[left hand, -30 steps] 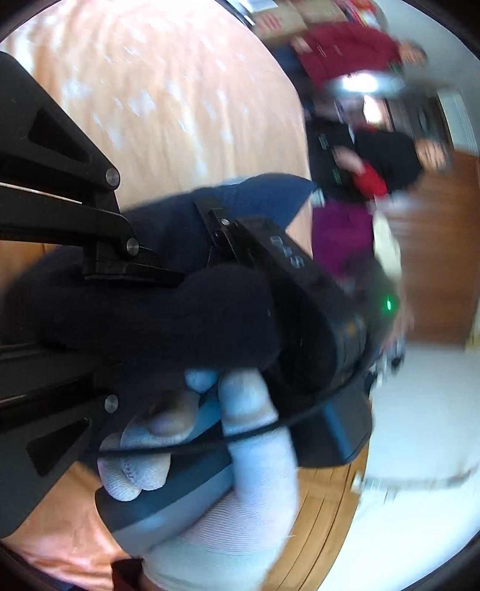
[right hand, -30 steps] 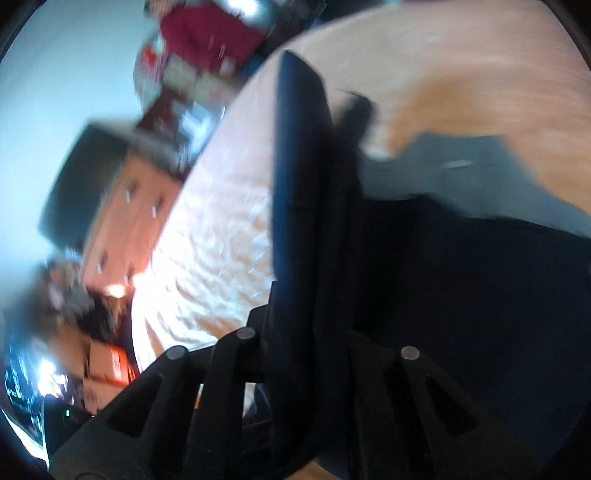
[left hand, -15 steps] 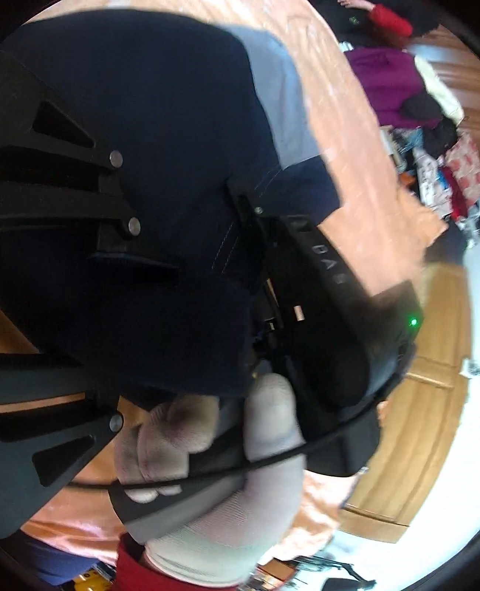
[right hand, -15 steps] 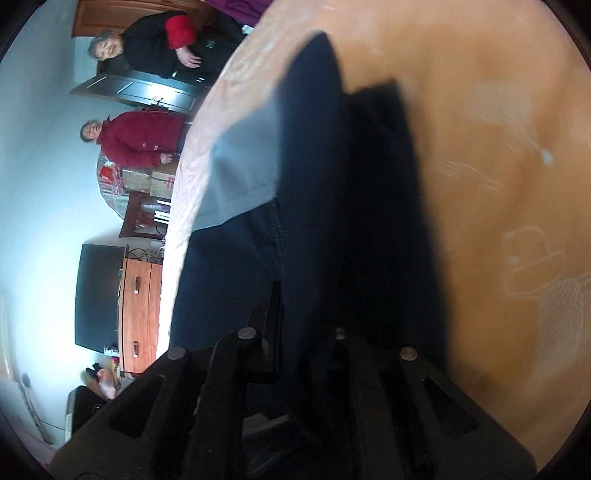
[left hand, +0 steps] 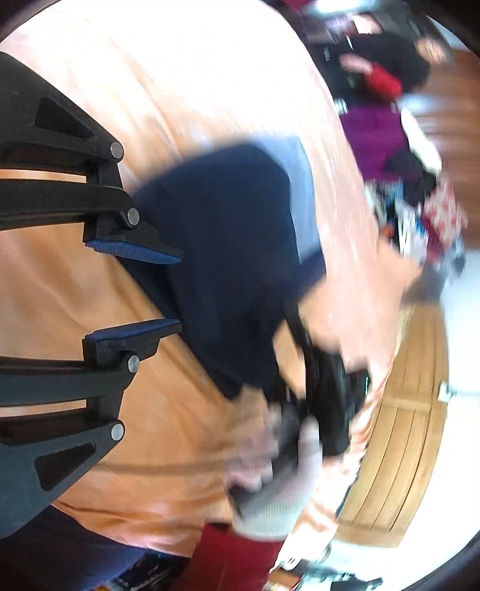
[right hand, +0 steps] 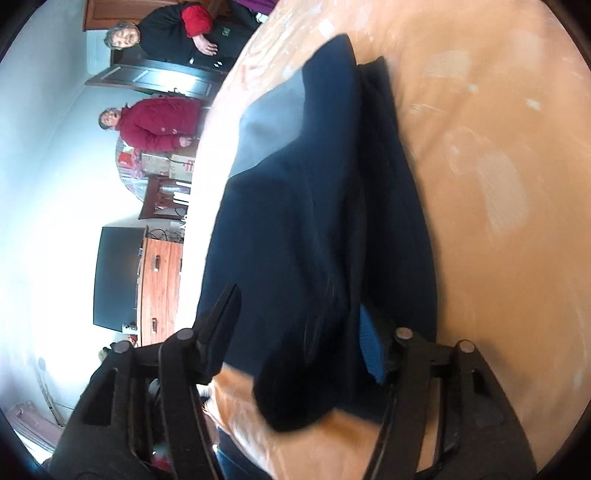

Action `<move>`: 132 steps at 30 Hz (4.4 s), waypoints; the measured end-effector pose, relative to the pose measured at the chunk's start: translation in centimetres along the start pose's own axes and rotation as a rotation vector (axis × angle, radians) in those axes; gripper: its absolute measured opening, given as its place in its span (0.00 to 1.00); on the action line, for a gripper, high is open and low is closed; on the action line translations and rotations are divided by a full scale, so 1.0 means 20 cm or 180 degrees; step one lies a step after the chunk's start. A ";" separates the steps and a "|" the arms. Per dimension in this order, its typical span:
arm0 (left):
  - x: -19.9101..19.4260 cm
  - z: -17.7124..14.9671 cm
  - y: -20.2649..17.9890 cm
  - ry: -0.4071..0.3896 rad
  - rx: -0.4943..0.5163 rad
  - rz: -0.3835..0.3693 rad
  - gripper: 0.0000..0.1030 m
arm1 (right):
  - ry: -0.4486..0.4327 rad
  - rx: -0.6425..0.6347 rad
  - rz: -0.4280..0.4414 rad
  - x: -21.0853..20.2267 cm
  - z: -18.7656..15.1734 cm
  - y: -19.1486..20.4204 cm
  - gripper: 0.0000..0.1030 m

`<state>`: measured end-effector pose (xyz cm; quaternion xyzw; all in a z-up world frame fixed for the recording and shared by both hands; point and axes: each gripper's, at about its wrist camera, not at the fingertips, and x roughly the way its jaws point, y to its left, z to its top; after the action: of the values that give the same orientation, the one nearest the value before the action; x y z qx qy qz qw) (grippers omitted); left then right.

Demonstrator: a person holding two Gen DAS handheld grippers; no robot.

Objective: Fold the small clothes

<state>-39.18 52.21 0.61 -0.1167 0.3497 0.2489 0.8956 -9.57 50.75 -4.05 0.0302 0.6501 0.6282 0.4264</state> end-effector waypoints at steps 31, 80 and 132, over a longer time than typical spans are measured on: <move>-0.07 -0.15 0.29 -0.0054 -0.0067 0.0337 0.32 | -0.0222 -0.0132 -0.0499 -0.05 -0.18 -0.24 0.00; 0.55 0.38 0.94 0.0061 -0.0285 -0.0128 0.39 | -0.0376 -0.0288 -0.0138 -0.13 -0.25 -0.35 0.00; 0.13 -0.45 0.53 0.0985 -0.1411 0.0864 1.00 | -0.0280 -0.1239 -0.2767 -0.31 -0.96 -0.12 1.00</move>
<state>-48.22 58.78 -8.16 -0.2982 0.4315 0.4158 0.7430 -15.78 31.52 -5.81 -0.2984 0.4541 0.4998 0.6745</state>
